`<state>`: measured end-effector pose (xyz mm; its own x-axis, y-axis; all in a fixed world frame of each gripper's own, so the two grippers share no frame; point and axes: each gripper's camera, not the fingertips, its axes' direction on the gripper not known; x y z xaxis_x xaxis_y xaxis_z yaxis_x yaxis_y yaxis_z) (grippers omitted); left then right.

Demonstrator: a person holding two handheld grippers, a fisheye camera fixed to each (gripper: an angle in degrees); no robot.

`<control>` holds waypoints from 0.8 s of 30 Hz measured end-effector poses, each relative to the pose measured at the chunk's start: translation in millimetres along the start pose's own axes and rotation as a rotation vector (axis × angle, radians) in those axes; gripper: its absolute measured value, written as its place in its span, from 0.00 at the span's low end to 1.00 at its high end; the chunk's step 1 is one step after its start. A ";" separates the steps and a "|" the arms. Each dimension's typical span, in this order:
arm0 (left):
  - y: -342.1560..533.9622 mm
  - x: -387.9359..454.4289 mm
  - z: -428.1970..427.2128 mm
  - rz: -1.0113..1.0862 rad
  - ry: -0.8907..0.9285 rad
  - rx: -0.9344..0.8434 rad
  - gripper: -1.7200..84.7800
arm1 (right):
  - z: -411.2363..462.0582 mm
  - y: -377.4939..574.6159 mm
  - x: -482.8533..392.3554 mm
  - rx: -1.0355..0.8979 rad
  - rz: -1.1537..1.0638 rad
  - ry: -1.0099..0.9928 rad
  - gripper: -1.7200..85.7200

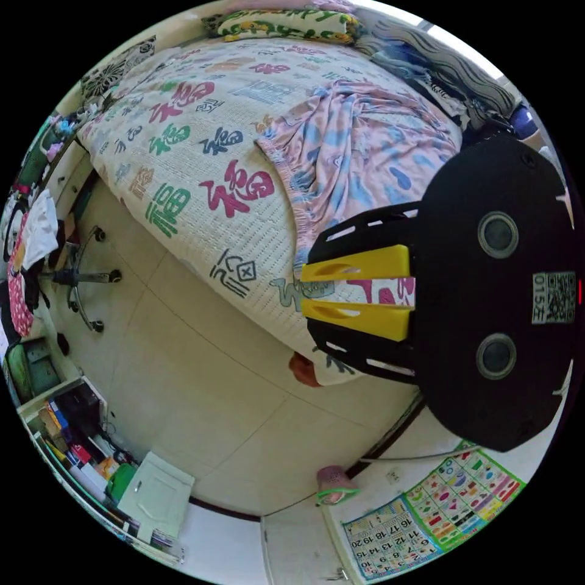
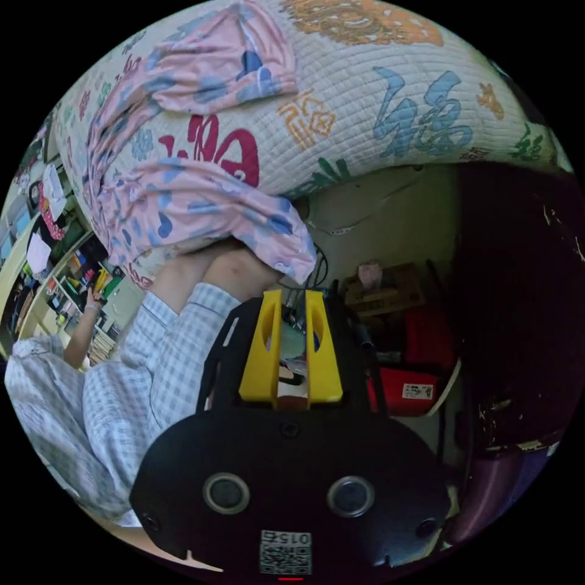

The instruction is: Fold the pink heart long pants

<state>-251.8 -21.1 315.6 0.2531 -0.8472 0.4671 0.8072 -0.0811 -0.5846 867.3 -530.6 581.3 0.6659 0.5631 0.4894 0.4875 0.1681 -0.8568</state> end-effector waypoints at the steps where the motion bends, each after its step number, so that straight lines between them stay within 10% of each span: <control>1: -5.0 12.6 -6.9 0.041 0.025 0.030 0.09 | -16.0 -5.2 4.2 0.077 0.023 -0.040 0.11; 8: -50.3 152.6 -18.1 0.496 0.137 0.082 0.13 | -119.3 -101.0 -4.2 0.504 -0.025 -0.213 0.18; 19: -72.6 260.6 51.7 0.743 -0.146 -0.101 0.04 | -137.6 -188.7 -60.7 0.364 -0.062 0.183 0.09; 24: -77.5 270.9 45.7 0.768 -0.157 -0.110 0.02 | -157.8 -184.0 -53.3 0.330 -0.118 0.065 0.04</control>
<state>-221.4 -220.4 517.8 0.7970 -0.6039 -0.0102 0.3209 0.4377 -0.8399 831.2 -719.3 738.5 0.6555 0.4736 0.5882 0.3612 0.4875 -0.7949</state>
